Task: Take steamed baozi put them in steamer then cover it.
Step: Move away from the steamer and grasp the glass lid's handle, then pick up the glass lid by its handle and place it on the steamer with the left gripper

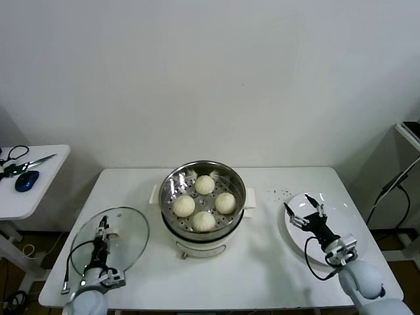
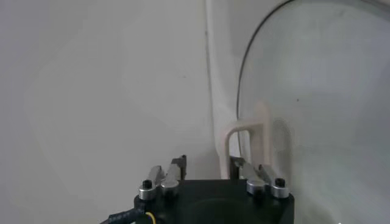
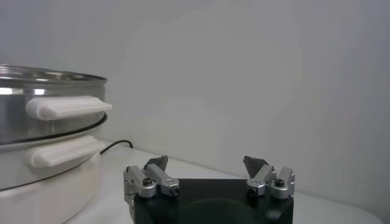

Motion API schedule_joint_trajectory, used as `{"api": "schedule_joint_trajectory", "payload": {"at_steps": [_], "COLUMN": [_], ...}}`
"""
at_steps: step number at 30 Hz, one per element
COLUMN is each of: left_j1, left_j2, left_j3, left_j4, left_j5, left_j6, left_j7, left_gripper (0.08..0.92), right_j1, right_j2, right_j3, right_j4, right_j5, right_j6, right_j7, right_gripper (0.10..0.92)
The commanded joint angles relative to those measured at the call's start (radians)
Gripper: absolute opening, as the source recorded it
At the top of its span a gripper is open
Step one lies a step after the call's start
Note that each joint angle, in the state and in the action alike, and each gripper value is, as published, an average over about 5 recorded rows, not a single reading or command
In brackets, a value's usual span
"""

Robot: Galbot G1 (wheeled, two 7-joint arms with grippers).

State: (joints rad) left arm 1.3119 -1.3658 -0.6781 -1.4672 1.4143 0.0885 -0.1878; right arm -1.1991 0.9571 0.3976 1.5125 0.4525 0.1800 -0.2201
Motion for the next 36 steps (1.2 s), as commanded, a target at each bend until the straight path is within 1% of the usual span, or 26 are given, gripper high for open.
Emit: {"api": "schedule_joint_trajectory", "payload": {"at_steps": [1, 5, 9, 12, 19, 22, 25, 27, 30, 33, 36], "left_j1": [-0.010, 0.003, 0.035, 0.080, 0.239, 0.300, 0.335, 0.343, 0.330, 0.291, 0.222], "left_j2": [0.004, 0.010, 0.027, 0.050, 0.111, 0.143, 0.183, 0.214, 0.279, 0.366, 0.458], "left_j3": [0.003, 0.003, -0.001, -0.009, -0.052, -0.077, -0.092, -0.088, -0.050, 0.021, 0.122], "left_j4": [0.012, -0.017, -0.084, -0.169, -0.441, -0.555, -0.646, -0.695, -0.749, -0.757, -0.757], "left_j5": [-0.012, -0.030, -0.058, -0.089, -0.153, -0.171, -0.196, -0.211, -0.215, -0.216, -0.233], "left_j6": [0.006, 0.002, -0.004, -0.006, 0.026, 0.060, 0.109, 0.150, 0.228, 0.304, 0.389], "left_j7": [-0.015, -0.023, -0.037, -0.042, -0.012, 0.007, 0.031, 0.047, 0.061, 0.086, 0.129], "left_gripper": [0.429, 0.308, 0.196, 0.150, 0.147, 0.147, 0.147, 0.147, 0.147, 0.147, 0.147], "right_j1": [0.002, 0.003, 0.005, 0.007, 0.018, 0.026, 0.034, 0.040, 0.051, 0.062, 0.074], "right_j2": [0.009, 0.013, 0.015, 0.015, 0.009, 0.006, 0.002, -0.001, -0.004, -0.007, -0.009], "right_j3": [0.003, 0.005, 0.008, 0.013, 0.020, 0.019, 0.018, 0.015, 0.010, 0.003, -0.006], "right_j4": [-0.004, -0.007, -0.013, -0.020, -0.041, -0.050, -0.061, -0.069, -0.082, -0.094, -0.106], "right_j5": [-0.015, -0.016, -0.017, -0.017, -0.015, -0.016, -0.018, -0.020, -0.021, -0.023, -0.027], "right_j6": [0.003, 0.006, 0.010, 0.013, 0.019, 0.019, 0.019, 0.019, 0.021, 0.023, 0.023], "right_j7": [-0.002, -0.003, -0.005, -0.007, -0.012, -0.013, -0.013, -0.014, -0.016, -0.017, -0.016], "right_gripper": [0.823, 0.823, 0.823, 0.823, 0.823, 0.823, 0.823, 0.823, 0.823, 0.823, 0.823]}}
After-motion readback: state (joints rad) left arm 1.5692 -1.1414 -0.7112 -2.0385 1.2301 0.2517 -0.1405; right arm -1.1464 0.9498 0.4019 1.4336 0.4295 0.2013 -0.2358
